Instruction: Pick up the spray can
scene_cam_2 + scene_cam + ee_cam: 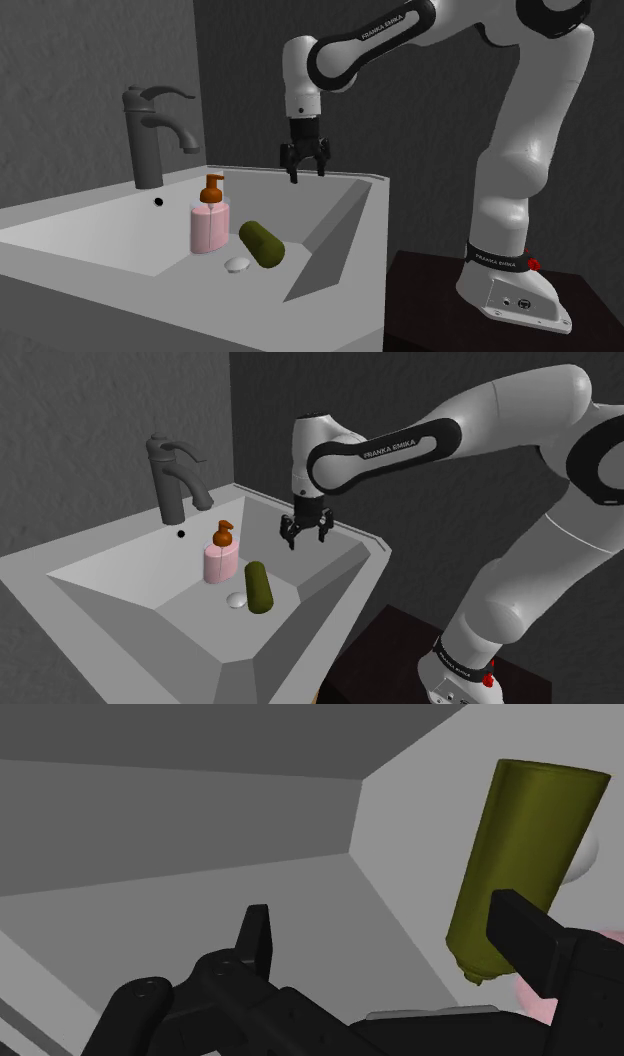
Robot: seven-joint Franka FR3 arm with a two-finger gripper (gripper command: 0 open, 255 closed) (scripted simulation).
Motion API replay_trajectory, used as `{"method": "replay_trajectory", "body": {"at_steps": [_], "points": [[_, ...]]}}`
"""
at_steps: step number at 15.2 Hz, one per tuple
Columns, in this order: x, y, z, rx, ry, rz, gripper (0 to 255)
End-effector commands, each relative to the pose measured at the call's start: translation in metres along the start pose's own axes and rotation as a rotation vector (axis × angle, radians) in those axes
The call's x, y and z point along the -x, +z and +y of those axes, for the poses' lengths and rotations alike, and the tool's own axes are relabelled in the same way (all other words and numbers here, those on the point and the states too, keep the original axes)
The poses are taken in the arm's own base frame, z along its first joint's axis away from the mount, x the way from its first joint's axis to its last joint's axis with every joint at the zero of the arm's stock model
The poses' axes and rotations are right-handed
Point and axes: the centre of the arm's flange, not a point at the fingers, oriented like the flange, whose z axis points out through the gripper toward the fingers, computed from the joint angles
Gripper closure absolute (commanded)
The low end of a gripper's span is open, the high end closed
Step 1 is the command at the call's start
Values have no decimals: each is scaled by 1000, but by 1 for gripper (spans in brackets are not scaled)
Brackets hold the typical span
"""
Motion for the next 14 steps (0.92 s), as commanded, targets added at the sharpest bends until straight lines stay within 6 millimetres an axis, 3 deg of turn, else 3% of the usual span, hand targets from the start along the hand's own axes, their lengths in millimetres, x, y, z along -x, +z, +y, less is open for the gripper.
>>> {"method": "replay_trajectory", "body": {"at_steps": [1,12,14], "points": [[-11,16,-22,7,23,-11,0],[-71,100,-135,50,138,-70,0],[-76,112,-143,53,147,-75,0]]}}
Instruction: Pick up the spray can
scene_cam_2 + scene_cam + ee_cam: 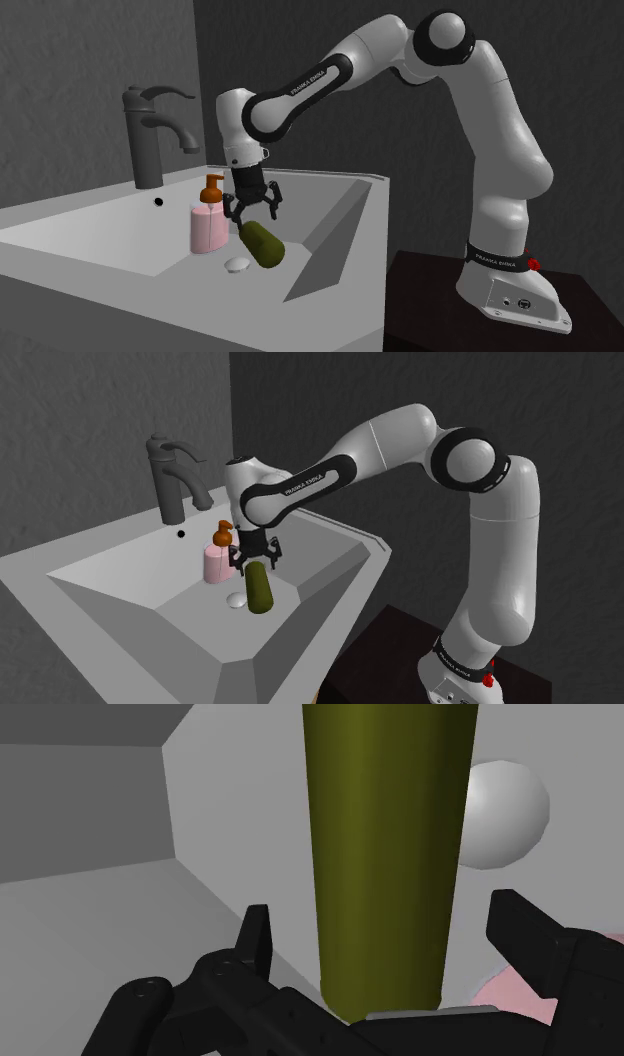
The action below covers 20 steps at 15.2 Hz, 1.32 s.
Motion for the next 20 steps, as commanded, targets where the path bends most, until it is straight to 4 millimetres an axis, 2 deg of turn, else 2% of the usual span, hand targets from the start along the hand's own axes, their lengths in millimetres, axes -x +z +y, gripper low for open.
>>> {"method": "replay_trajectory", "body": {"at_steps": [1,6,8,9,18,20], "points": [[-2,10,-6,2,6,-2,0],[-4,36,-9,2,6,-2,0],[-4,39,-10,2,6,-2,0],[-5,38,-9,2,6,-2,255],[-4,39,-10,2,6,-2,255],[-3,28,-8,2,6,-2,255]]}}
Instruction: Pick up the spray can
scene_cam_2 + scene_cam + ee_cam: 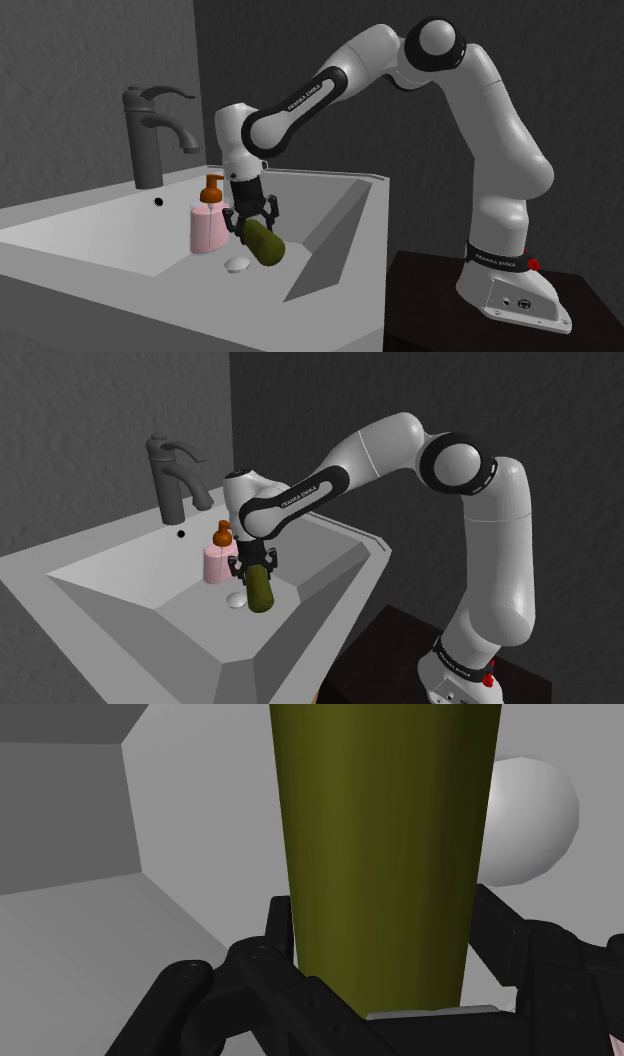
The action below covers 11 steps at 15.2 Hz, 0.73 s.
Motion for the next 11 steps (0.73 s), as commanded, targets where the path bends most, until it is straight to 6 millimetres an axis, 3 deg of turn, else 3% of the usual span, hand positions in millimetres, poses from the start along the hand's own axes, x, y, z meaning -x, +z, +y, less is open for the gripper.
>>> {"method": "replay_trajectory", "body": {"at_steps": [1,11], "points": [[1,-9,1,0,0,0,255],[4,-61,8,0,0,0,255]]}}
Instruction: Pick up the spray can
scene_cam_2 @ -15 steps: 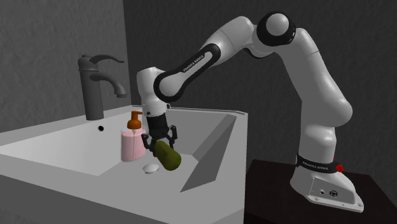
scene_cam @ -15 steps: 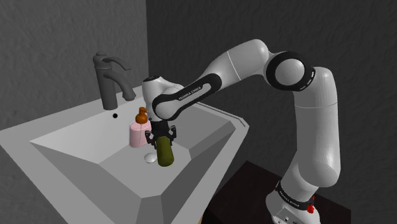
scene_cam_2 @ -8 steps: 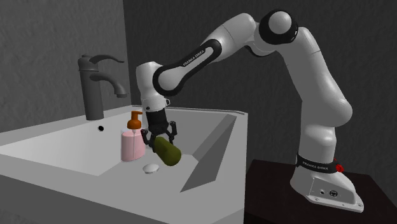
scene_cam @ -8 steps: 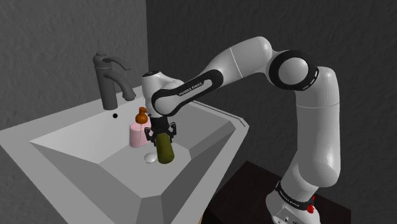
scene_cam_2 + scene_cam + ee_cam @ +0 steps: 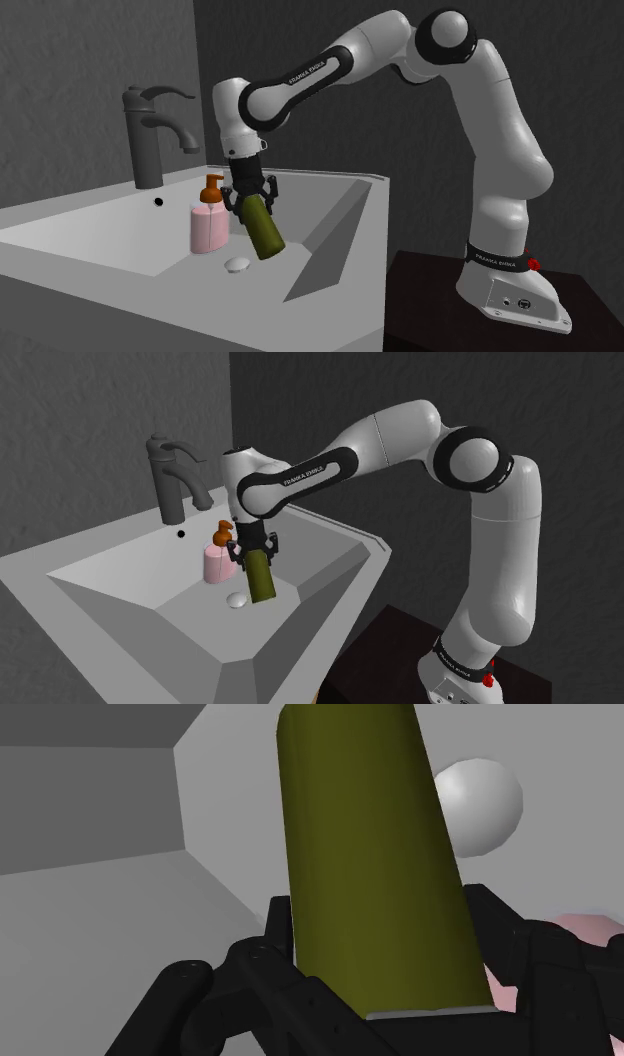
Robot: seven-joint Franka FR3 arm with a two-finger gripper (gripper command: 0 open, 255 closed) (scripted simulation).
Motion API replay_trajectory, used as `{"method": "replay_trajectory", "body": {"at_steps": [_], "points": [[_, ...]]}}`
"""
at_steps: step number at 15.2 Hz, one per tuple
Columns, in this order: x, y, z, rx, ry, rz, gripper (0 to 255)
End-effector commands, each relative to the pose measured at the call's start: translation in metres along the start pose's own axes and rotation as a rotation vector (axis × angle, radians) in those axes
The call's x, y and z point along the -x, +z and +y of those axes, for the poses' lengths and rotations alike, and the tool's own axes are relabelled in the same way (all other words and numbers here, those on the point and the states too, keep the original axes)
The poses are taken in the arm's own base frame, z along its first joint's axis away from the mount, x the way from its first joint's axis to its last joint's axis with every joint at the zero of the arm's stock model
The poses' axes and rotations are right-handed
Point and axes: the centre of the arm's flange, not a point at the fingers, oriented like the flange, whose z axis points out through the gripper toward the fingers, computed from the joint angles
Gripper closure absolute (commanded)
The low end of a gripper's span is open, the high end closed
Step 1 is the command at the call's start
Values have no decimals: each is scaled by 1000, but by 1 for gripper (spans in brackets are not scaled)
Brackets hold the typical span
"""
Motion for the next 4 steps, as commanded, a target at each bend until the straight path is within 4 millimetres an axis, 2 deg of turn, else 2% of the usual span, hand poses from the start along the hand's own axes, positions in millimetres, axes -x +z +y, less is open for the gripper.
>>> {"method": "replay_trajectory", "body": {"at_steps": [1,4], "points": [[0,-11,2,0,0,0,255],[1,-17,3,0,0,0,255]]}}
